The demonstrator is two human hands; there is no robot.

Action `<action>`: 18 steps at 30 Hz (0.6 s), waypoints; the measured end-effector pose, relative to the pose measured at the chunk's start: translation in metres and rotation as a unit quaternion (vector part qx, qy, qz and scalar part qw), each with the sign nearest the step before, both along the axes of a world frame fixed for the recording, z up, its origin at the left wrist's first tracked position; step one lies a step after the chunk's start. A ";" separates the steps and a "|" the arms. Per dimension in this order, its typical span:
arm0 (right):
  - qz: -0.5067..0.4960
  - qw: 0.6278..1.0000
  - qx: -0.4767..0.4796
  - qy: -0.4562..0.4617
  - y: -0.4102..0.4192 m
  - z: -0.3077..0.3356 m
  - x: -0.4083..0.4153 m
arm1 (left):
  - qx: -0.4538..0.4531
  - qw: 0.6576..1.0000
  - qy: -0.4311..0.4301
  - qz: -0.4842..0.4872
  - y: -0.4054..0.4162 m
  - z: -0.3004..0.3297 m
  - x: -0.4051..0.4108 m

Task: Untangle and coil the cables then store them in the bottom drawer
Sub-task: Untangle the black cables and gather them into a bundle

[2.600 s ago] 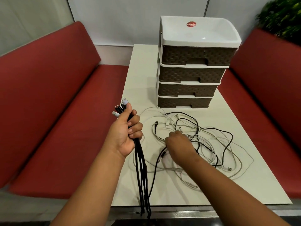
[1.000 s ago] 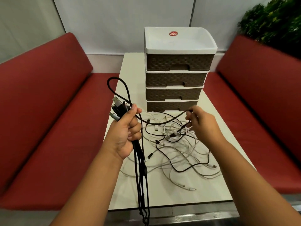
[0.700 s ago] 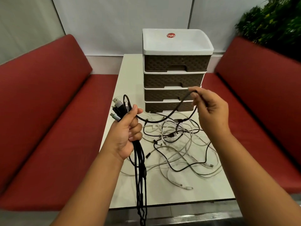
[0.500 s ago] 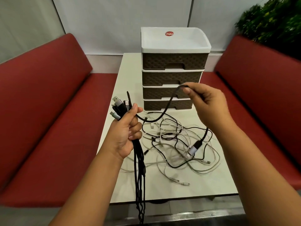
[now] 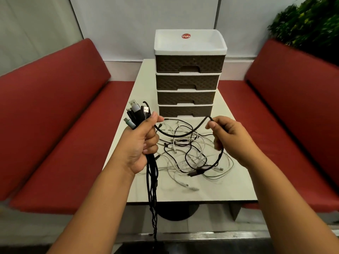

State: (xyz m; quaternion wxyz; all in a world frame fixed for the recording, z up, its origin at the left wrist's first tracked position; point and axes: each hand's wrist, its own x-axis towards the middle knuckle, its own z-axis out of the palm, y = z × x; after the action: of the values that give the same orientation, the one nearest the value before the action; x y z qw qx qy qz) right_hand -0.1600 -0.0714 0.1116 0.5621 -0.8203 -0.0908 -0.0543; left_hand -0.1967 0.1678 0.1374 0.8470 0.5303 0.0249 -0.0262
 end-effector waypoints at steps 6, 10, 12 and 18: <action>0.241 0.933 -0.104 0.246 -0.031 -0.033 -0.059 | 0.022 1.000 -0.014 -0.016 -0.022 0.017 -0.046; 0.304 0.907 -0.180 0.229 -0.033 -0.048 -0.089 | 0.055 0.998 -0.010 -0.027 -0.038 0.015 -0.070; 0.334 0.911 -0.142 0.193 -0.026 -0.038 -0.104 | 0.071 0.997 0.002 -0.028 -0.048 0.010 -0.080; 0.247 0.964 0.081 0.061 0.014 -0.015 -0.135 | 0.105 0.993 0.015 -0.053 -0.069 0.000 -0.100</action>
State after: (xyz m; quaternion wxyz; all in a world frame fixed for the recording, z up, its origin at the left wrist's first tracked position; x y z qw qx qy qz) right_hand -0.2949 -0.0571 0.0964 0.6274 -0.7255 -0.2517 0.1292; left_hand -0.2971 0.0993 0.1372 0.7839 0.6161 0.0118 -0.0764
